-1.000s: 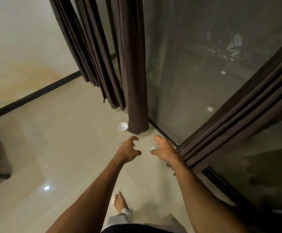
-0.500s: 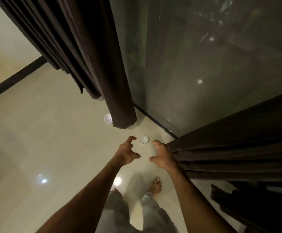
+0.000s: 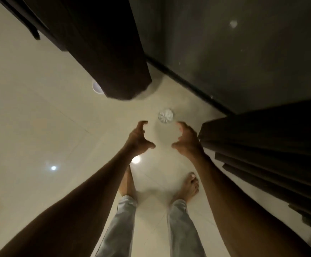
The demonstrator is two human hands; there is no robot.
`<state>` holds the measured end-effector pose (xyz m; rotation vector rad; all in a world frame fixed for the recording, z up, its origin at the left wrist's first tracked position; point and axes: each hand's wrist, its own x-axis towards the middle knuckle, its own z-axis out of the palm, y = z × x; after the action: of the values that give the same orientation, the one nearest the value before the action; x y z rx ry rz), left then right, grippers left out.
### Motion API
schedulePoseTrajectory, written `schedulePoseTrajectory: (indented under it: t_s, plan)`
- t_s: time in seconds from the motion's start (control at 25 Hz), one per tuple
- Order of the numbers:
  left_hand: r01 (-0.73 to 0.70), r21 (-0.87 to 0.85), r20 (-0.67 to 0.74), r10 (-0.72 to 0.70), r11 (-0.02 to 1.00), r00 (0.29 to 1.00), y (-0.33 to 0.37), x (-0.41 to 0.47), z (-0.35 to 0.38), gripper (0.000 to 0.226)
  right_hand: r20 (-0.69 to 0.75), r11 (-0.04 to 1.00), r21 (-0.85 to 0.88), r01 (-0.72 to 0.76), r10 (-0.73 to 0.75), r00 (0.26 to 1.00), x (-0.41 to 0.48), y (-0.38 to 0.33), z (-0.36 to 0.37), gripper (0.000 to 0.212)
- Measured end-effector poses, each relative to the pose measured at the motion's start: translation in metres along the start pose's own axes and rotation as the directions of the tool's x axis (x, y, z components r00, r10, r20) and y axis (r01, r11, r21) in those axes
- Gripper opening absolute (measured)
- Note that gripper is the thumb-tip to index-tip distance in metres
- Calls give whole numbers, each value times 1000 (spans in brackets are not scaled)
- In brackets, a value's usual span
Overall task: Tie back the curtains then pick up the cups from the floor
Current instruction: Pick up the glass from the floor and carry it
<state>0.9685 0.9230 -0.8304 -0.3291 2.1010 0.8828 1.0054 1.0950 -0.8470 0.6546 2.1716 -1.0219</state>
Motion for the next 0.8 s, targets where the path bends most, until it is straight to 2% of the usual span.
schedulePoseTrajectory:
  t_s: [0.12,0.24,0.6,0.8]
  plan:
    - [38,-2,28,-38,999,999,-42,58,29,92,-15,1000,-3,2,-2,1000,57,33,36,87]
    - [15,48,55,-17,999,998,-70,117,54,95,-25,1000,0,-8,8,1000,108,61,62,89]
    - [-198,92,13,198,976,980,-85,260,103,102,-101,993,95,66,-56,993,231,99,97,97]
    - [-336,74,-39,339,939,940,-84,295,121,96,-183,970,132,205,-180,967,254,99,103,82]
